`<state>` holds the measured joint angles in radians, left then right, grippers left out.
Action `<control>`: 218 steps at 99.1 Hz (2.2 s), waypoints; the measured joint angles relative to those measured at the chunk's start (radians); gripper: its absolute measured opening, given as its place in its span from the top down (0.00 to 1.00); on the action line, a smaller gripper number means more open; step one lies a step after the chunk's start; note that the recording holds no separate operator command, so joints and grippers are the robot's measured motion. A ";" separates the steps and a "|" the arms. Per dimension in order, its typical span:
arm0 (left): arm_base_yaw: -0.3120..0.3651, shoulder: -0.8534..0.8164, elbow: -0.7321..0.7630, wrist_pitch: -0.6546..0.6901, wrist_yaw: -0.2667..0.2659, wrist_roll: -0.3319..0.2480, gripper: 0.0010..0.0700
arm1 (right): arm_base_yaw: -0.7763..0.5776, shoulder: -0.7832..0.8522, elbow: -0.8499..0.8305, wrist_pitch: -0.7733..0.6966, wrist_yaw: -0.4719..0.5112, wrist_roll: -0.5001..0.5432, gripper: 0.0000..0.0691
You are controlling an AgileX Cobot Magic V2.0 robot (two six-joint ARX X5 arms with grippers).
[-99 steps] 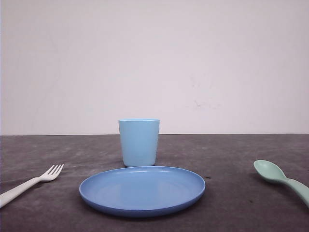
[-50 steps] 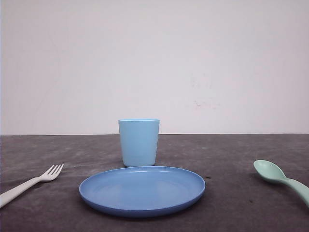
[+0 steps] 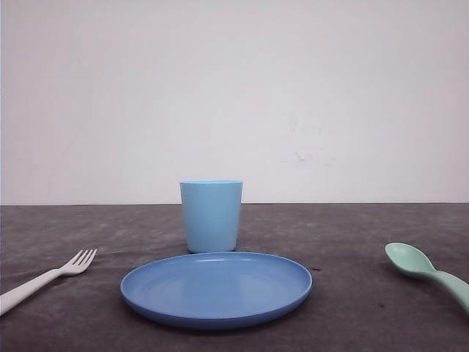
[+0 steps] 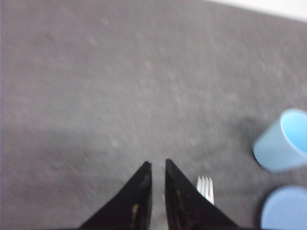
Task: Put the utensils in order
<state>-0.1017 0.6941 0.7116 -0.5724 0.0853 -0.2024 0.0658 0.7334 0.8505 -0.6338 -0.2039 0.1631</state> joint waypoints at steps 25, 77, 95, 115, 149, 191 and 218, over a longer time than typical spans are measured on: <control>-0.065 0.101 0.000 -0.051 0.022 -0.027 0.58 | 0.047 0.068 0.000 -0.080 -0.005 -0.004 0.44; -0.338 0.463 0.000 -0.053 0.016 -0.113 0.58 | 0.070 0.089 0.000 -0.081 -0.005 -0.006 0.42; -0.406 0.559 0.000 0.012 -0.038 -0.136 0.62 | 0.070 0.089 0.000 -0.086 -0.005 -0.006 0.42; -0.437 0.633 0.000 0.058 -0.075 -0.148 0.64 | 0.070 0.089 0.000 -0.098 -0.005 -0.006 0.42; -0.440 0.694 0.000 0.097 -0.116 -0.154 0.81 | 0.073 0.089 0.000 -0.103 -0.004 -0.007 0.42; -0.440 0.705 0.038 0.063 -0.121 -0.154 0.94 | 0.077 0.089 0.000 -0.109 -0.004 -0.010 0.42; -0.440 0.509 0.190 0.229 -0.168 -0.100 0.94 | 0.077 0.089 0.000 -0.109 0.014 -0.010 0.42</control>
<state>-0.5419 1.2030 0.9012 -0.3435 -0.0830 -0.3023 0.1425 0.8219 0.8505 -0.7433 -0.1898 0.1528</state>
